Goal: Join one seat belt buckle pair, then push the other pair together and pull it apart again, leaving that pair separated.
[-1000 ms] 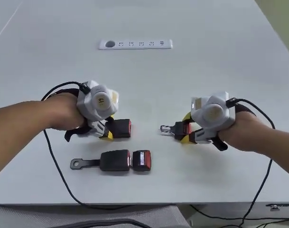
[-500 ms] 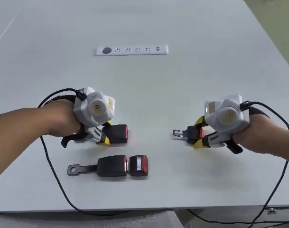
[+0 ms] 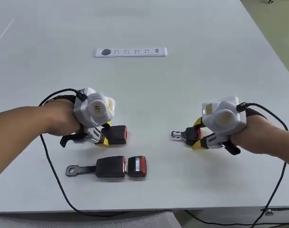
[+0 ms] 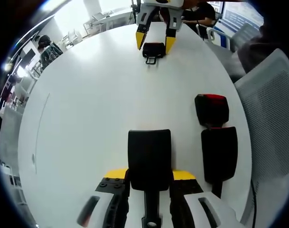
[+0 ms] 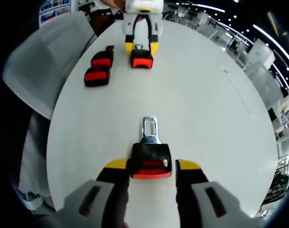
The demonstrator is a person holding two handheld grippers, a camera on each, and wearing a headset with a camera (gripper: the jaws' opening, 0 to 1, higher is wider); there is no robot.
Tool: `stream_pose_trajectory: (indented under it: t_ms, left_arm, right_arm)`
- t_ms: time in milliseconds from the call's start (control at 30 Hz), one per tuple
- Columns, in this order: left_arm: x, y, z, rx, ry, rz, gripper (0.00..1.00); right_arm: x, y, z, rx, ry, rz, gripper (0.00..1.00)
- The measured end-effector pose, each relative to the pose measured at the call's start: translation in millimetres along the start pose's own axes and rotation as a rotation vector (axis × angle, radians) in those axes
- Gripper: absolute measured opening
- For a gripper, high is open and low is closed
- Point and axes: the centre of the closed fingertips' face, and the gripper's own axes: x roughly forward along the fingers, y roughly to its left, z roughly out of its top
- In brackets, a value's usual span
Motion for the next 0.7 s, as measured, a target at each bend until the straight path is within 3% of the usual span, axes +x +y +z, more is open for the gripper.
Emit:
stream_pose_trajectory:
  t_ms: [233,500,700]
  left_arm:
    - [-5.5,-0.5,-3.3,-0.006,0.000,0.023,0.34]
    - [-33.1,1.9,-0.6,-0.111,-0.086,0.117,0.42]
    - [-50.5,-14.7,-5.8,-0.188,-0.139,0.148,0.46]
  right_arm:
    - [-6.3,0.0,1.7,0.029,-0.020,-0.031,0.46]
    - [-22.3,5.4,19.1,0.094,-0.099,-0.081,0.49]
    - [-34.9,22.5,38.0,0.144,-0.176,-0.097,0.51]
